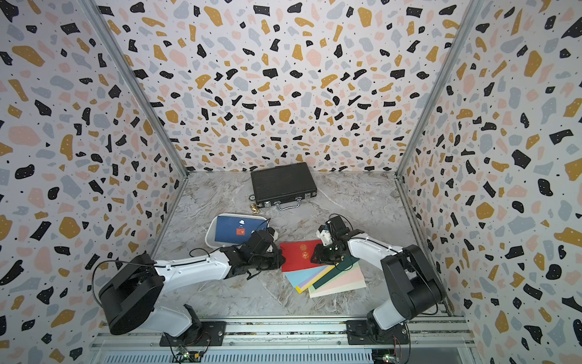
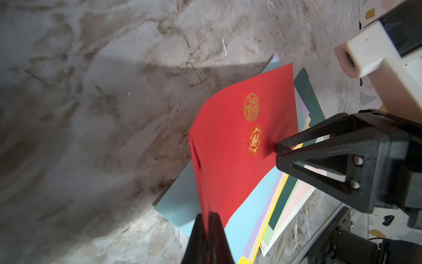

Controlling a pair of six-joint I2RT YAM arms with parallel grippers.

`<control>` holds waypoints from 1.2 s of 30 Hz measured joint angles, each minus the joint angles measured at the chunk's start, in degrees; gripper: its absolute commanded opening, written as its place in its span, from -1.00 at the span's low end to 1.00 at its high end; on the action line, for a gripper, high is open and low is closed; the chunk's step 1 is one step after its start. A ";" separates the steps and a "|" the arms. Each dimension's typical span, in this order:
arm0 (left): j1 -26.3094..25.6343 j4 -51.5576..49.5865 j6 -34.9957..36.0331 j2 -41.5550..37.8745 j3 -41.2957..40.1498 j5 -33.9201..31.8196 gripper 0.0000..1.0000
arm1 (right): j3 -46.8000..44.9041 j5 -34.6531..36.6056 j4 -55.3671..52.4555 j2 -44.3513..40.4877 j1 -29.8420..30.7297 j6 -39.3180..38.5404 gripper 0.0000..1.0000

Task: Put the sealed envelopes into the storage box
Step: Pick up the envelope from the center of the board.

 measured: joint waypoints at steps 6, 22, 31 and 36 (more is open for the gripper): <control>0.11 -12.94 15.76 -9.03 7.69 -1.44 -1.00 | 7.08 1.97 -6.88 -10.12 0.00 -3.98 -0.16; 0.39 -31.87 51.41 -31.63 8.74 9.64 -1.00 | 16.22 -6.32 -13.68 -24.59 8.28 -38.66 0.21; 0.42 -33.33 55.87 -37.24 5.33 13.86 -1.00 | 17.22 -12.24 -18.78 -19.63 12.90 -47.80 0.06; 0.42 -33.35 56.04 -38.32 4.42 13.86 -1.00 | 17.20 -13.57 -19.41 -18.45 14.34 -49.31 -0.01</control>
